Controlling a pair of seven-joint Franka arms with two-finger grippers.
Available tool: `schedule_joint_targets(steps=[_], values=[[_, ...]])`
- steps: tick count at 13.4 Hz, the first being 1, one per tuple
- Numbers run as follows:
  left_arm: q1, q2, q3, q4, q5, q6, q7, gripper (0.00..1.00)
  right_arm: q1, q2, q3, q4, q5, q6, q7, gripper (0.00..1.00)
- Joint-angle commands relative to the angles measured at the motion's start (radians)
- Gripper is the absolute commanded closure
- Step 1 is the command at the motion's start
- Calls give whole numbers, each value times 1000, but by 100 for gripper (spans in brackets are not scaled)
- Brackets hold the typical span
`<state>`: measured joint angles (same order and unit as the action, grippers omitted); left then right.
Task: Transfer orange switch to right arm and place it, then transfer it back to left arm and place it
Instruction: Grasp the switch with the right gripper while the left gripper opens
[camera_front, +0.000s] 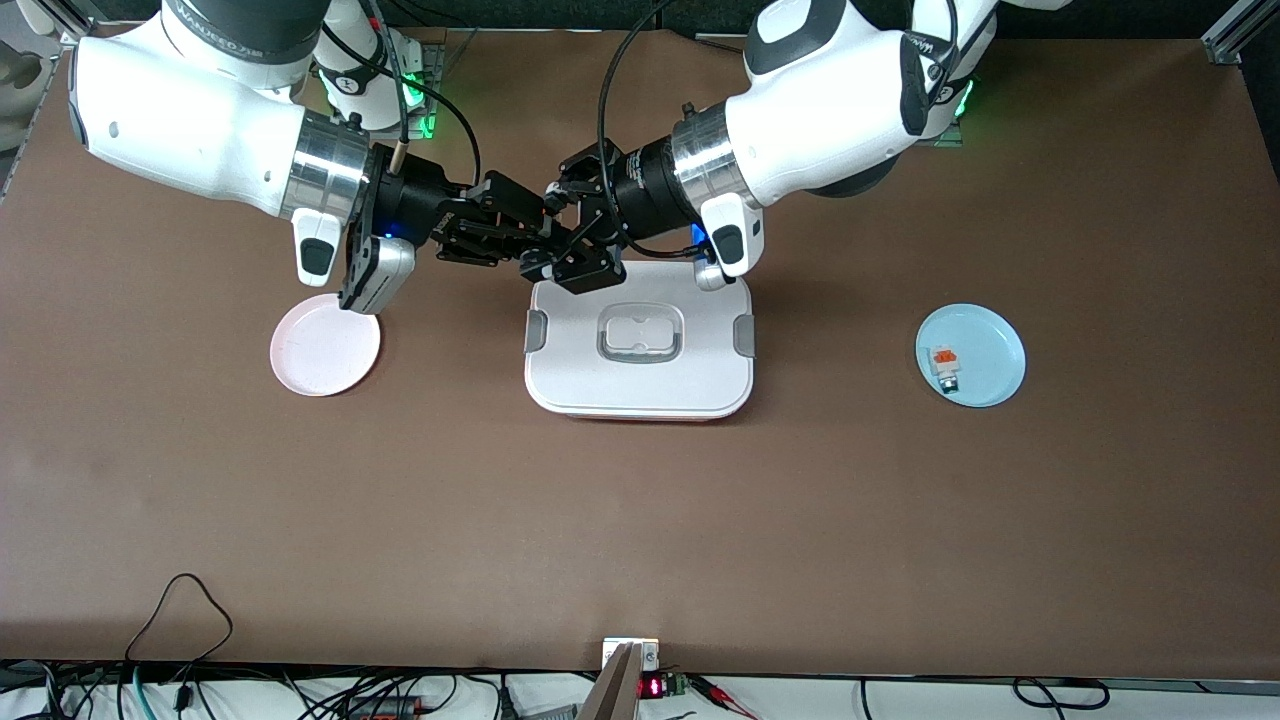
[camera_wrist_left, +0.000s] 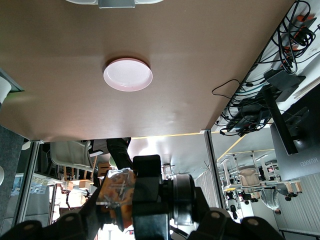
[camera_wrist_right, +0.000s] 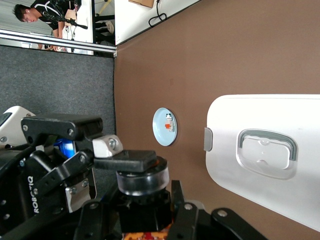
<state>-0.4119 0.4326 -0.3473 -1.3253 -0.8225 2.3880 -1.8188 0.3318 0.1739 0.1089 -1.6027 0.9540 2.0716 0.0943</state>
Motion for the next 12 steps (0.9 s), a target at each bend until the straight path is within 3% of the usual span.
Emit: schedule_joint_targets(steps=[1,9,12], values=[[-10,8,13,28,-3,25,13,0,-2,-2,2,-2,-8,7,-10,83],[-10,8,11,26,11,23,29,0,-22,-4,2,-5,-11,1,-27,84],[-7,6,10,25,35,16,97,0,-48,-2,2,-13,-66,-5,-28,84]])
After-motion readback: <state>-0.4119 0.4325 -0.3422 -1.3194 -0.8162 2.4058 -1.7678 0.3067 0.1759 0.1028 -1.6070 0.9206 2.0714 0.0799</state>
